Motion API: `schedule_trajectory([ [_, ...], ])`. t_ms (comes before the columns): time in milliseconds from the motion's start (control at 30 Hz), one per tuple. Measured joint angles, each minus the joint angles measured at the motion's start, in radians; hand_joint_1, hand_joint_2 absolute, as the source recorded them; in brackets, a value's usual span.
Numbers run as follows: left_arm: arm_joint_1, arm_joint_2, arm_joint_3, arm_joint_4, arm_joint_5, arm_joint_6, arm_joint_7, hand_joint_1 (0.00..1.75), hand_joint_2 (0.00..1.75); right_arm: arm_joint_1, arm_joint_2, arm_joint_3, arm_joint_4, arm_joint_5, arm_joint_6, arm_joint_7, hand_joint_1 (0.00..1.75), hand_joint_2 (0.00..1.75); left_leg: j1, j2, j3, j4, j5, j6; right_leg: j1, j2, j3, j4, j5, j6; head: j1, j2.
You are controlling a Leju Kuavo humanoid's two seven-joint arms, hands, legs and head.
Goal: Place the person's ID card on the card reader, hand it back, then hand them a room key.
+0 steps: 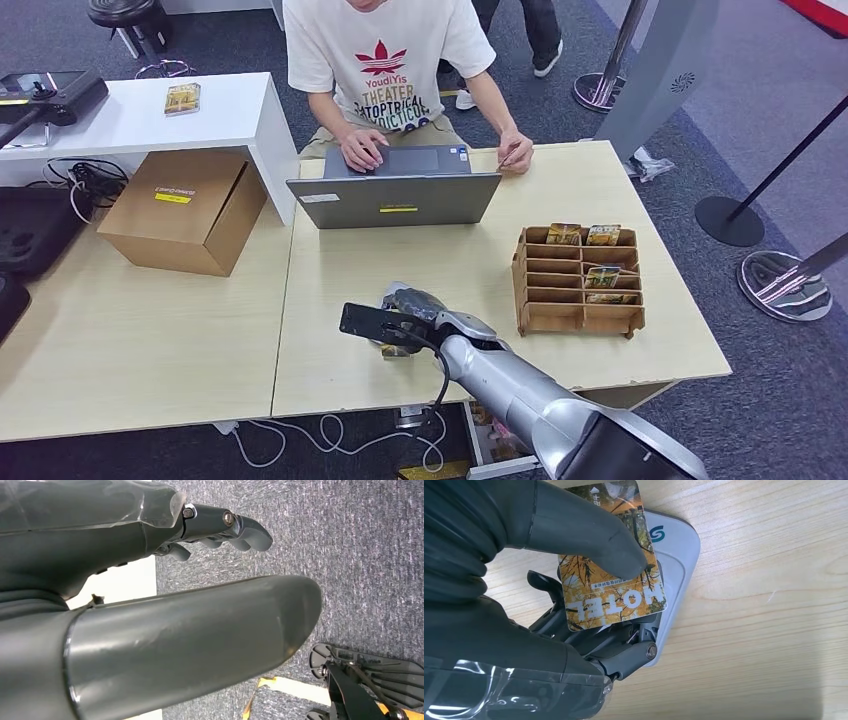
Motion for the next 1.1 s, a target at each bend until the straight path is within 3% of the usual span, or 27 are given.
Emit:
schedule_trajectory([
  [167,0.000,0.000,-0.002,0.000,0.002,0.001,0.001,0.00,0.00,0.000,0.000,0.000,0.000,-0.005,0.002,-0.019,1.75,1.75,0.000,0.000,0.000,0.000,0.000,0.000,0.000,0.000,0.000,0.000,0.000,0.000,0.000,0.000],
  [467,0.000,0.000,-0.003,0.000,0.037,0.014,0.006,0.00,0.00,-0.001,-0.001,0.000,-0.046,-0.023,0.010,-0.206,1.75,1.75,0.000,0.000,0.000,0.000,0.000,0.000,0.000,0.000,0.000,0.000,0.000,0.000,0.000,0.000],
  [800,0.000,-0.004,0.006,0.000,0.062,0.039,0.009,0.00,0.00,-0.049,0.000,-0.004,-0.128,-0.058,0.002,-0.282,1.75,1.75,0.000,0.000,-0.001,0.000,0.000,0.000,0.000,0.000,0.000,0.000,0.000,0.000,0.000,0.000],
  [933,-0.002,-0.006,0.021,0.000,0.084,0.047,0.043,0.00,0.00,-0.059,0.010,-0.007,-0.170,-0.061,-0.045,-0.318,1.75,1.75,0.000,0.000,-0.001,0.000,0.000,0.000,0.000,0.000,0.000,0.000,0.000,0.000,0.000,0.000],
  [1100,-0.008,-0.008,0.040,0.000,0.098,0.041,0.068,0.00,0.00,-0.081,0.023,-0.020,-0.234,-0.047,-0.177,-0.341,1.75,1.75,0.000,0.000,-0.001,0.000,0.000,-0.001,0.000,0.000,-0.001,0.000,0.000,0.000,0.000,0.000],
])
